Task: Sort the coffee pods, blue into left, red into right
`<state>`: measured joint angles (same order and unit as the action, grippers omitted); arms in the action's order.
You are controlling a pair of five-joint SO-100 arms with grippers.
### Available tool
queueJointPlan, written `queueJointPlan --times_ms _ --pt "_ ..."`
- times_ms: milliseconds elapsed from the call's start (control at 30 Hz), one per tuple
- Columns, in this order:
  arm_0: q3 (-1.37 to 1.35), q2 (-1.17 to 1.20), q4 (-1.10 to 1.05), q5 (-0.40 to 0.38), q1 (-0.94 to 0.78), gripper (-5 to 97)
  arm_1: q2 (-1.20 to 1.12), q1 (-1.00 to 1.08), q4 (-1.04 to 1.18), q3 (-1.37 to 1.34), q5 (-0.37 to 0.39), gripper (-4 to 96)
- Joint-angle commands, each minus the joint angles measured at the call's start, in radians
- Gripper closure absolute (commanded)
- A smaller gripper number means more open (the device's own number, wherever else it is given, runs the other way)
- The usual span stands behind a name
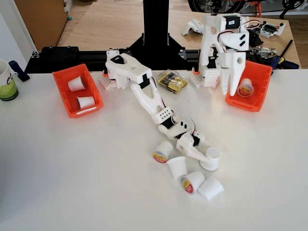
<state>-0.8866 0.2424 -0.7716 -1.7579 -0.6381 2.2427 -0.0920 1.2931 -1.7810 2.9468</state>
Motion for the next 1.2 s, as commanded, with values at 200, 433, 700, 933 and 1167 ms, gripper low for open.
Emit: queueJointPlan --times_ms 200,433,700,933,1167 --pt "0.046 0.060 0.075 0.006 0.006 76 0.021 -0.008 -0.015 0.003 0.000 77.4" --pt "0.041 0.103 0.189 0.011 0.008 76 0.021 -0.008 -0.018 0.003 -0.002 77.4" --pt "-0.052 0.206 0.275 0.025 0.009 76 0.021 -0.008 -0.014 0.003 -0.011 77.5" --pt "-0.132 0.477 0.738 0.100 0.002 76 0.032 -0.008 0.011 0.003 -0.018 77.2" --pt "-0.132 0.641 0.999 0.155 -0.002 76 0.067 0.002 0.055 0.003 -0.037 77.2"
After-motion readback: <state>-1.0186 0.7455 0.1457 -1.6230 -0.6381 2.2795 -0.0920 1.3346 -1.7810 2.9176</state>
